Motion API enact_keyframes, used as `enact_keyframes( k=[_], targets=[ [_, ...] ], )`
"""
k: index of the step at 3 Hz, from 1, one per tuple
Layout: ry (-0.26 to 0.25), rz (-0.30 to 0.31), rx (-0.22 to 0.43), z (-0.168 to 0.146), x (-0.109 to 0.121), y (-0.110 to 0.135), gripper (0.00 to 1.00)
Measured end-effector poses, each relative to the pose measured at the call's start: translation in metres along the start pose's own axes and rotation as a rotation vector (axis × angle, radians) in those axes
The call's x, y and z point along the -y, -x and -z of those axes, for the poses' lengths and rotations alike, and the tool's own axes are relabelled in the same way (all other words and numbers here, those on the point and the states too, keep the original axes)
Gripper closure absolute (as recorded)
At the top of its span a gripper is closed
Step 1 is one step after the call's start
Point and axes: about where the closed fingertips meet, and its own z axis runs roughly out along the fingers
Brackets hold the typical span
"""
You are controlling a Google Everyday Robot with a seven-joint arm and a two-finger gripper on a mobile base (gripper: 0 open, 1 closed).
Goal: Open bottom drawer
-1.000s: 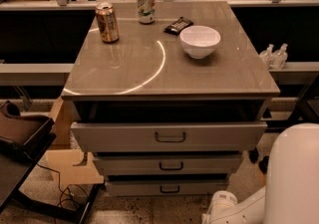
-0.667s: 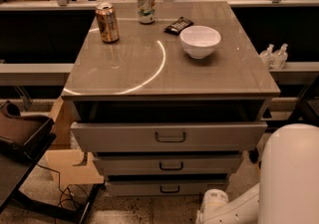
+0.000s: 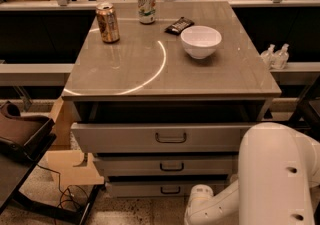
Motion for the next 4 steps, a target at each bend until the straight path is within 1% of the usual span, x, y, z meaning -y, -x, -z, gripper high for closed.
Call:
enact_keyframes(
  k=[1,4],
  targets=[
    [-0.008,0.023,0.005,-0.011,0.014,0.015,0.00],
    [-0.044,0.079,0.004,-0.032,0.048,0.041,0.00]
  ],
)
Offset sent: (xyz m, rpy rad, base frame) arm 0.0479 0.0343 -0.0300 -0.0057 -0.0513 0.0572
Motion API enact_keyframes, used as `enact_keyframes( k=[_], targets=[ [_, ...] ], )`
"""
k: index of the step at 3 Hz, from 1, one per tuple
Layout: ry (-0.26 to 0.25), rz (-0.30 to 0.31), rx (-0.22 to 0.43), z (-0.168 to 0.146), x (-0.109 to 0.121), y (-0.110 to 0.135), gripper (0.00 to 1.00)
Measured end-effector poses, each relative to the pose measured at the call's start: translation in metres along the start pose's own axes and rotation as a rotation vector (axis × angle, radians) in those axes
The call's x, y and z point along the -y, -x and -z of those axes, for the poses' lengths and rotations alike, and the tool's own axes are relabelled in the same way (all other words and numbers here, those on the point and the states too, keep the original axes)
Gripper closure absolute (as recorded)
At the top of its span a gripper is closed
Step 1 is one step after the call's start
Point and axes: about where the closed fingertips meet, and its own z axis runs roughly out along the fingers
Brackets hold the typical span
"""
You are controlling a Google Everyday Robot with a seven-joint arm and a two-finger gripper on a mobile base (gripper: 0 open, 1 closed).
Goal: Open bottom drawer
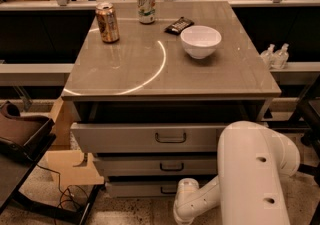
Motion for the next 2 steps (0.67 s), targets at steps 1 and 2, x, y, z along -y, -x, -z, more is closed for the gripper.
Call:
enact_keyframes(
  k=[1,2],
  targets=[
    [-0.011,0.019,0.009,-0.004,0.009,0.007,0.00],
    [-0.026,0.044,0.020,-0.006,0.019,0.017,0.00]
  ],
)
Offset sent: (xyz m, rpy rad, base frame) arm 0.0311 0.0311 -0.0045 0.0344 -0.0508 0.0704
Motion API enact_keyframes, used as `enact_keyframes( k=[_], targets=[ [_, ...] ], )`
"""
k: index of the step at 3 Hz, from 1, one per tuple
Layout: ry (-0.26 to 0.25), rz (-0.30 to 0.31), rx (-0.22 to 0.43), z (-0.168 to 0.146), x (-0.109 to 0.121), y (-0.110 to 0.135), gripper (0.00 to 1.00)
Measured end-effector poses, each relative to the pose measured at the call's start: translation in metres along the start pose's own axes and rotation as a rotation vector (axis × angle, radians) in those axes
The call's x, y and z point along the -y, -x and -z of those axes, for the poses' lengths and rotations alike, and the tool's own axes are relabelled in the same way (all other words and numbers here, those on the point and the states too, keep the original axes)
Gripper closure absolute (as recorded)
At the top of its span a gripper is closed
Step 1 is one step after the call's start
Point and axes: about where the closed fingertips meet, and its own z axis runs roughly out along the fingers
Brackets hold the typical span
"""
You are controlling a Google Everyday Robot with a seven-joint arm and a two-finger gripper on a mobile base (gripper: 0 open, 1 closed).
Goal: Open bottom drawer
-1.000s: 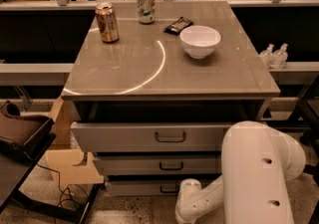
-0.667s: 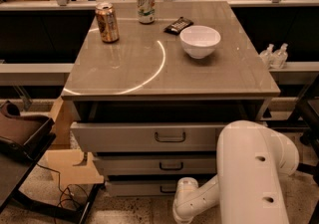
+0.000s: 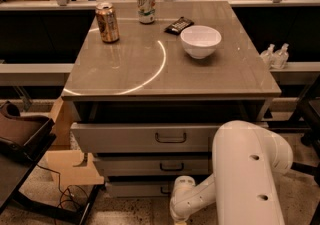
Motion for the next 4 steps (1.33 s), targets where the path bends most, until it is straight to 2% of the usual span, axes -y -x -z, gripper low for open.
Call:
enact_keyframes(
  k=[1,3,4],
  targets=[
    [-0.027,0.038,0.010,-0.006,0.015,0.012,0.00],
    [-0.035,0.025,0.028,-0.018,0.025,0.013,0.00],
    [-0.034,0.015,0.043,-0.025,0.028,0.014,0.16]
  ],
)
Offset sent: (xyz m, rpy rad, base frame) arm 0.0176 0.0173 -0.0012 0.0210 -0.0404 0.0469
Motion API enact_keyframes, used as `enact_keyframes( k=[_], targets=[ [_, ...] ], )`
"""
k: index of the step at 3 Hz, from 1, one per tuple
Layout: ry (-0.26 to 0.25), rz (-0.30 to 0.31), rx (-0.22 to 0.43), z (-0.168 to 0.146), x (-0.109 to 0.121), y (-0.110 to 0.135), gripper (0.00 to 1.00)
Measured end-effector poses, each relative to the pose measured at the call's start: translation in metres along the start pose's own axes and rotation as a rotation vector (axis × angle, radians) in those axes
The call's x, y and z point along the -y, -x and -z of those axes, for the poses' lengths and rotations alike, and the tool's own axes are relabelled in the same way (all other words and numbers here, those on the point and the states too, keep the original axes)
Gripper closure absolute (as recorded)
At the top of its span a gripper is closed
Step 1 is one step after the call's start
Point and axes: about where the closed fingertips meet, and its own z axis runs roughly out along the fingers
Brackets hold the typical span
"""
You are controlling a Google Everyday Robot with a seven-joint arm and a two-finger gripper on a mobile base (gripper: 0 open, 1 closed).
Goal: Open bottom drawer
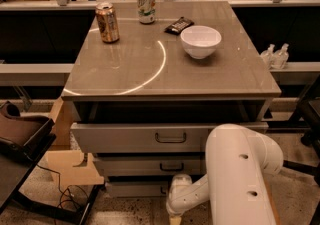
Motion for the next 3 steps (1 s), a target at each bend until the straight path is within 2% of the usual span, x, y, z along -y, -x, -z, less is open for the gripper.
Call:
enact_keyframes(
  k=[3],
  targets=[
    [0.005,-0.005,0.009,-0.0037,0.0003,0.0011,0.86]
  ],
)
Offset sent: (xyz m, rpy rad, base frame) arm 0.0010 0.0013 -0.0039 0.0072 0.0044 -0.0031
